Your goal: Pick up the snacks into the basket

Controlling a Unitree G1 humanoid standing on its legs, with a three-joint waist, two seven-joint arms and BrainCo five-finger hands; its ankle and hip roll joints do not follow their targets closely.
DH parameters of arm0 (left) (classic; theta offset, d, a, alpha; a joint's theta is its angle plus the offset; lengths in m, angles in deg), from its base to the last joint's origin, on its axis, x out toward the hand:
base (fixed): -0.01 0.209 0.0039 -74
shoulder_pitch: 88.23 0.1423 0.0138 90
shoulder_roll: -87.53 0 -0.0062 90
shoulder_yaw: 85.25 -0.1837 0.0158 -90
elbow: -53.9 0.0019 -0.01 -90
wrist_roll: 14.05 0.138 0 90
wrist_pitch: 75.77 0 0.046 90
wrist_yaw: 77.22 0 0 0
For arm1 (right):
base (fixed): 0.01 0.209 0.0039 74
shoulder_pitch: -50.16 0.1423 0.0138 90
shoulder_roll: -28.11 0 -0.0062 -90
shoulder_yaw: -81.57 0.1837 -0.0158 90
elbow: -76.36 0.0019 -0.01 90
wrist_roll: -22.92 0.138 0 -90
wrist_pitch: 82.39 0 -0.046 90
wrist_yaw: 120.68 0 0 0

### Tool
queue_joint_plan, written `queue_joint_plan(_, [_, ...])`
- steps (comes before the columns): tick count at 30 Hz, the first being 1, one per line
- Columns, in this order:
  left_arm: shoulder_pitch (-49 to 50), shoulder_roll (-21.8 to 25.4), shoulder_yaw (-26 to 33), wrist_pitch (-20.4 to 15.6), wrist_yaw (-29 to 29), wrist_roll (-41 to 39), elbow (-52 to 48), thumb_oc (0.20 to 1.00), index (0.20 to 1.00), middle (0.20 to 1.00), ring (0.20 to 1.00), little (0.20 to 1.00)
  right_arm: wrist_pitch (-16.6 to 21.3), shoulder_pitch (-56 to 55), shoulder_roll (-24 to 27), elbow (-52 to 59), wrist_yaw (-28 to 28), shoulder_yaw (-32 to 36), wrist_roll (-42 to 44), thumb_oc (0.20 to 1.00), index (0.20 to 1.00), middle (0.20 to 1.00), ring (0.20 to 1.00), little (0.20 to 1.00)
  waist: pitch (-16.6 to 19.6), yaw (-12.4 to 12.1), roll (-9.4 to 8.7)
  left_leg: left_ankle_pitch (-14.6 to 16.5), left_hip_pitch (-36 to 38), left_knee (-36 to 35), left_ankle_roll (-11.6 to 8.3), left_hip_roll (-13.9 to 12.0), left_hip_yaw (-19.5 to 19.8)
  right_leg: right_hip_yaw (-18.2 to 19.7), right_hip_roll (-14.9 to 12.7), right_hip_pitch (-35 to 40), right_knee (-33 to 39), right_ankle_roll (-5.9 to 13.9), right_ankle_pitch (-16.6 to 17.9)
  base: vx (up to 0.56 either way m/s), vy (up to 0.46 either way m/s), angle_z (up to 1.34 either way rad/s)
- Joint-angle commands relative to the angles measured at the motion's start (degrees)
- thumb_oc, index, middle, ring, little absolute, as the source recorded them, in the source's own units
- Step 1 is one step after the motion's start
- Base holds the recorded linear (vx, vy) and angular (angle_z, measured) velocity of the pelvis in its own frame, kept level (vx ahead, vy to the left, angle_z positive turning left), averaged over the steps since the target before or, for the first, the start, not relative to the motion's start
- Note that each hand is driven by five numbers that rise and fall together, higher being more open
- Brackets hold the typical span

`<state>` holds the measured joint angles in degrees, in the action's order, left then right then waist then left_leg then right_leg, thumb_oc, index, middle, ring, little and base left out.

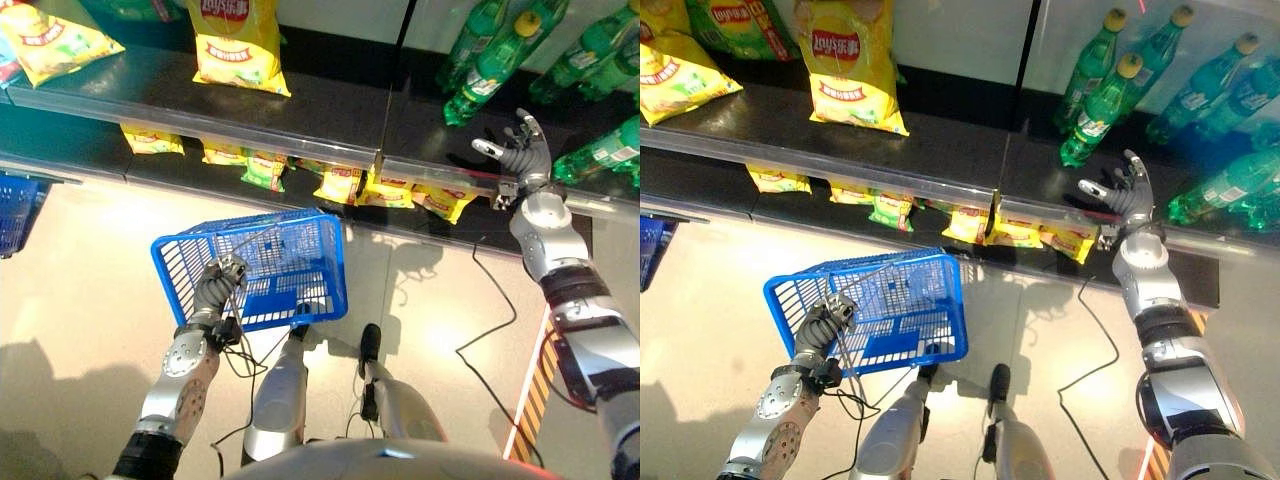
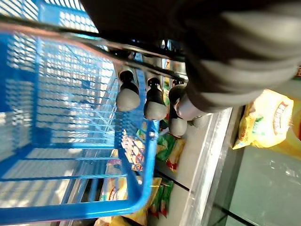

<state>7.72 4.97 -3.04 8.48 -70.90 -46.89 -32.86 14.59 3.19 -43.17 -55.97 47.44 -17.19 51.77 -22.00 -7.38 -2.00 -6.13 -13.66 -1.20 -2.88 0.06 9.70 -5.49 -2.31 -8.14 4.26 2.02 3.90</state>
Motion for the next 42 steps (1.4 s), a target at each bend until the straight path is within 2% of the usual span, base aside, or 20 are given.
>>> queue_joint_plan(1, [-1.8, 2.3, 2.0, -6.0, 0.2, -1.4, -10.9, 0.200, 0.200, 0.200, 0.200, 0.200, 2.8, 6.1, 2.3, -2.0, -1.3, -3.2, 2.2, 1.000, 1.000, 1.000, 1.000, 1.000, 2.7, -0.1, -2.28, 5.8, 1.0, 4.0, 1.59, 2.3, 1.4, -0.8, -1.4, -2.4, -8.7, 3.32, -6.9, 0.00, -0.003, 0.04])
queue_joint_plan(6, [-2.3, 3.2, 1.1, -6.3, 1.1, -1.6, -13.4, 0.200, 0.200, 0.200, 0.200, 0.200, 1.5, 14.1, -0.2, -13.8, -4.7, -2.6, 3.9, 1.000, 1.000, 1.000, 1.000, 1.000, 2.1, -0.8, -1.89, 5.8, 1.3, 3.5, 1.48, 2.2, 1.7, -1.4, -1.3, -2.7, -9.6, 3.30, -7.3, 0.00, -0.006, 0.03])
queue_joint_plan(13, [-3.5, 4.4, 0.4, -6.2, 2.2, -1.4, -15.7, 0.200, 0.200, 0.200, 0.200, 0.200, -0.9, 22.7, -1.8, -25.5, -6.4, -2.9, 5.2, 1.000, 1.000, 1.000, 1.000, 1.000, 1.5, -1.1, -1.49, 5.8, 1.3, 3.3, 1.42, 2.1, 1.9, -1.9, -1.3, -3.2, -10.3, 3.41, -7.4, 0.00, 0.002, 0.05])
queue_joint_plan(18, [-3.2, 4.8, 0.1, -6.4, 1.9, -1.7, -17.3, 0.200, 0.200, 0.200, 0.200, 0.200, -1.5, 25.3, -2.0, -27.9, -6.5, -3.6, 6.1, 1.000, 1.000, 1.000, 1.000, 1.000, 1.6, -1.3, -1.75, 6.5, 1.7, 3.4, 1.93, 2.3, 1.9, -1.3, -1.3, -3.6, -10.9, 3.80, -7.2, 0.00, 0.000, 0.00])
queue_joint_plan(27, [-4.8, 5.7, -0.6, -6.7, 1.8, -2.3, -18.3, 0.200, 0.200, 0.200, 0.200, 0.200, -2.0, 26.8, 1.1, -28.6, -7.1, -3.9, 6.8, 1.000, 1.000, 1.000, 1.000, 1.000, 2.0, -1.3, -0.78, 5.9, 0.0, 2.9, 1.79, 3.0, 1.7, -1.6, -2.2, -4.1, -8.9, 4.03, -6.5, 0.02, 0.021, 0.01])
queue_joint_plan(32, [-4.4, 5.7, -0.9, -7.1, 1.3, -2.8, -18.7, 0.200, 0.200, 0.200, 0.200, 0.200, -1.7, 27.1, 3.7, -26.9, -4.6, -5.3, 8.5, 1.000, 1.000, 1.000, 1.000, 1.000, 0.7, -1.7, -0.12, 5.8, -0.8, 3.0, 1.64, 3.3, 1.8, -1.6, -2.4, -4.5, -8.8, 3.95, -6.6, 0.01, -0.001, 0.00])
queue_joint_plan(42, [-4.0, 6.5, -1.1, -7.2, 1.1, -3.4, -20.1, 0.200, 0.200, 0.200, 0.200, 0.200, -1.5, 31.4, 6.2, -29.1, -4.5, -6.2, 10.9, 1.000, 1.000, 1.000, 1.000, 1.000, -1.4, -2.3, 1.17, 5.8, -4.0, 5.0, 1.30, 3.7, 2.0, -2.2, -2.2, -7.5, -11.0, 3.81, -7.2, 0.00, 0.000, 0.00])
